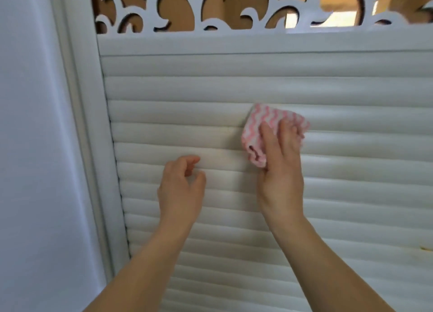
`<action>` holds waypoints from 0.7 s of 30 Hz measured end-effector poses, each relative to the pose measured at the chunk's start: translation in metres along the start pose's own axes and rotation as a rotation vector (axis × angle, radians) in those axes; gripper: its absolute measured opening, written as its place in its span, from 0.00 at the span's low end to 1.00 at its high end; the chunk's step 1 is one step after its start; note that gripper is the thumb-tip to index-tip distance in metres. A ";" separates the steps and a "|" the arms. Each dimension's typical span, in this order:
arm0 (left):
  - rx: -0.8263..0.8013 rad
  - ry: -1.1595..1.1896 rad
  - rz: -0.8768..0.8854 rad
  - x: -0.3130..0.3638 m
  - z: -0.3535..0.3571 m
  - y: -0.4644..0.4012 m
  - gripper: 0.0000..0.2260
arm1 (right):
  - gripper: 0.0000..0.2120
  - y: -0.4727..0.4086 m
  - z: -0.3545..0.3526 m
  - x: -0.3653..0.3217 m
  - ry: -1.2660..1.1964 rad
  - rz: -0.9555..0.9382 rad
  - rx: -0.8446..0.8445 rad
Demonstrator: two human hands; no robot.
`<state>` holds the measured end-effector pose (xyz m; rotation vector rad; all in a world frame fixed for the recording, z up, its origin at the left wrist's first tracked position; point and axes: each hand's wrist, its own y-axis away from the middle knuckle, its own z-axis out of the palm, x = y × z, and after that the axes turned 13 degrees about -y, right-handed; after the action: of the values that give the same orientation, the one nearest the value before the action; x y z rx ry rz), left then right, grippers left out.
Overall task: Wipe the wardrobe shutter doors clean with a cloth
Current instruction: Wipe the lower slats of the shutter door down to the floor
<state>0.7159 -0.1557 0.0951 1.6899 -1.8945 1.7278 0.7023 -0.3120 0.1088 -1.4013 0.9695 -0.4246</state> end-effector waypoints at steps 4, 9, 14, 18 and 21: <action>0.046 -0.196 0.109 -0.013 -0.005 -0.013 0.18 | 0.28 0.008 0.028 0.010 0.359 -0.064 -0.061; 0.144 -0.379 0.298 -0.023 0.002 -0.016 0.26 | 0.34 0.009 0.038 0.007 0.523 -0.113 -0.031; 0.198 -0.455 0.357 -0.032 0.006 -0.017 0.31 | 0.33 0.008 0.051 -0.008 0.537 -0.146 -0.032; 0.201 -0.464 0.386 -0.036 0.004 -0.020 0.30 | 0.26 0.008 0.053 -0.009 0.584 -0.224 -0.045; 0.174 -0.482 0.388 -0.038 0.003 -0.018 0.30 | 0.26 0.007 0.037 0.003 0.608 -0.294 -0.075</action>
<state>0.7458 -0.1294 0.0803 2.0649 -2.4829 1.7678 0.7304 -0.2895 0.0971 -1.5200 1.2733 -1.0873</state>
